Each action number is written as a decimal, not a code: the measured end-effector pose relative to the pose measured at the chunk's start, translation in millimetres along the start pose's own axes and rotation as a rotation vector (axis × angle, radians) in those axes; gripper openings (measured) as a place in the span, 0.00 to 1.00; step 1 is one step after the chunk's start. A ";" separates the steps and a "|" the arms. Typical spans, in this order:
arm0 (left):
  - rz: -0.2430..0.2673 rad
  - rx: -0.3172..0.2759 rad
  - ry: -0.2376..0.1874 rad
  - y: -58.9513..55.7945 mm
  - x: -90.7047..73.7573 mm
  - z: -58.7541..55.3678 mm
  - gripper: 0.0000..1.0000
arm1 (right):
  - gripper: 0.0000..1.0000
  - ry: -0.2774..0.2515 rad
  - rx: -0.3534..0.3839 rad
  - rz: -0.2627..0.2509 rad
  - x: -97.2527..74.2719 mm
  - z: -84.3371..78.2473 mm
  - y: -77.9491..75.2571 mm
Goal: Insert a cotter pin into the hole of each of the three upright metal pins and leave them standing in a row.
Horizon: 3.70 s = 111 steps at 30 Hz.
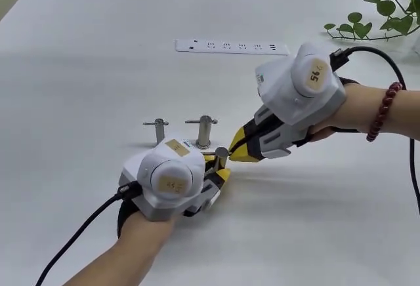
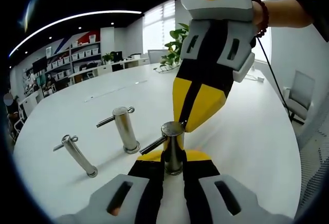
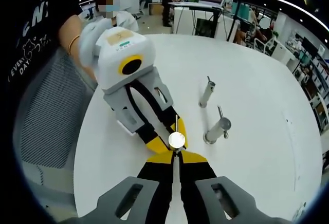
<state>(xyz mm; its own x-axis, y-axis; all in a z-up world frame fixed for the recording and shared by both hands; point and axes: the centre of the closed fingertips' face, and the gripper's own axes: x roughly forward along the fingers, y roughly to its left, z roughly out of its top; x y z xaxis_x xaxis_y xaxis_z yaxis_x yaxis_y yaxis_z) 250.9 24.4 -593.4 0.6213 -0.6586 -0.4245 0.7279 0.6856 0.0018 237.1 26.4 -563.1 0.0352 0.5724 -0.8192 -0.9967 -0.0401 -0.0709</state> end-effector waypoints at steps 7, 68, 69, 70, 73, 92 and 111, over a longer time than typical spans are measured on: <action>0.005 0.004 0.007 0.4 1.3 -1.0 0.11 | 0.00 0.000 0.009 -0.005 0.3 3.0 3.4; -0.036 -0.077 -0.039 9.2 -55.1 26.6 0.76 | 0.09 -0.135 0.259 -0.086 18.7 11.3 -2.3; -0.037 -0.079 -0.043 9.2 -56.4 28.3 0.77 | 0.09 -0.134 0.255 -0.085 18.6 11.1 -2.1; -0.038 -0.079 -0.045 9.1 -57.1 29.3 0.78 | 0.09 -0.134 0.253 -0.085 18.7 11.1 -2.2; -0.036 -0.081 -0.052 10.6 -59.1 31.5 0.79 | 0.09 -0.129 0.247 -0.081 18.8 11.1 -2.0; 0.026 -0.096 -0.050 29.6 -74.7 31.9 0.93 | 0.08 -0.121 0.208 -0.043 17.7 12.1 1.2; 0.082 -0.091 -0.048 45.5 -84.9 31.0 0.99 | 0.08 -0.109 0.174 -0.062 -1.0 5.2 -13.5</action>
<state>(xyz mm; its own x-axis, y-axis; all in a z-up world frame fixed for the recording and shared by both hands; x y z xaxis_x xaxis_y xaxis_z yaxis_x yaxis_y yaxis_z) 240.3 102.0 -529.2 0.6922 -0.6120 -0.3826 0.6464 0.7615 -0.0486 250.2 30.6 -558.3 0.0986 0.6549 -0.7492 -0.9908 0.1350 -0.0124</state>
